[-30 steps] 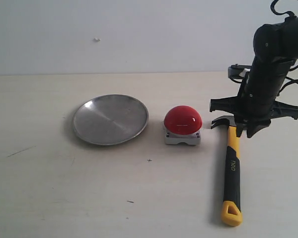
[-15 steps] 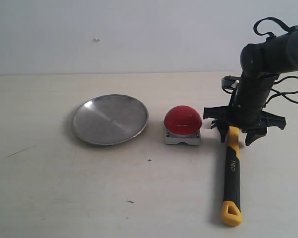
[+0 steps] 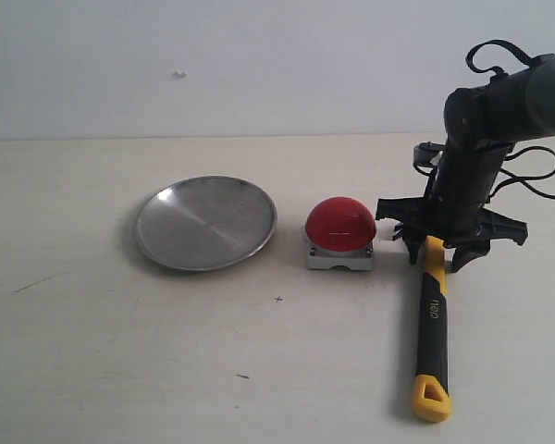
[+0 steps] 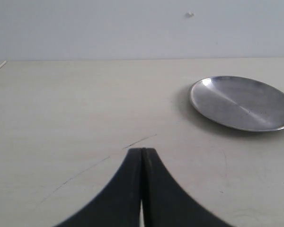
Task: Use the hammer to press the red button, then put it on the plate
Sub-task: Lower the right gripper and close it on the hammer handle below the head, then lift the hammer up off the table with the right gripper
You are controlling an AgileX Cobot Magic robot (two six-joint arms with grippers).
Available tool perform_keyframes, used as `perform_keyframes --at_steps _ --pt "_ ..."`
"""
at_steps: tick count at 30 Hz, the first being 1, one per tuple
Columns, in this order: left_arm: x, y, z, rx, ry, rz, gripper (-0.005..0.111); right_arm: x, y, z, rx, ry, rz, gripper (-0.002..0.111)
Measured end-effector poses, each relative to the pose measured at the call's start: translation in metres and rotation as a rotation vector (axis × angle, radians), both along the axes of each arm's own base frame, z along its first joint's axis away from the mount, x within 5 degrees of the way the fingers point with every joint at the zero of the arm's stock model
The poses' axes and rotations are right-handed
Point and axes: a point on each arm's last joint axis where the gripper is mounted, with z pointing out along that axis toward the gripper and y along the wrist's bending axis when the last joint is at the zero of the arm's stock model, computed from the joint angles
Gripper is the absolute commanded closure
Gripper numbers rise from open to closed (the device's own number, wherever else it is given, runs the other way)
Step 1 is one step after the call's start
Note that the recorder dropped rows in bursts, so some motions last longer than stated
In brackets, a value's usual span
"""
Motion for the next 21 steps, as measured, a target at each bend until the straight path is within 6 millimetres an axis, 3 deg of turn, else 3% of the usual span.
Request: perform_keyframes --at_steps 4,9,21 --pt "0.0 0.0 0.0 0.0 0.0 0.0 0.107 -0.0002 -0.0005 -0.0003 -0.006 0.008 0.004 0.074" --pt "0.0 0.0 0.0 0.0 0.0 0.0 0.107 -0.0005 -0.0007 -0.0004 -0.009 0.012 0.008 0.108" --pt "0.0 0.0 0.0 0.0 0.0 0.0 0.107 0.0067 -0.0023 0.0052 -0.03 -0.089 0.033 0.108"
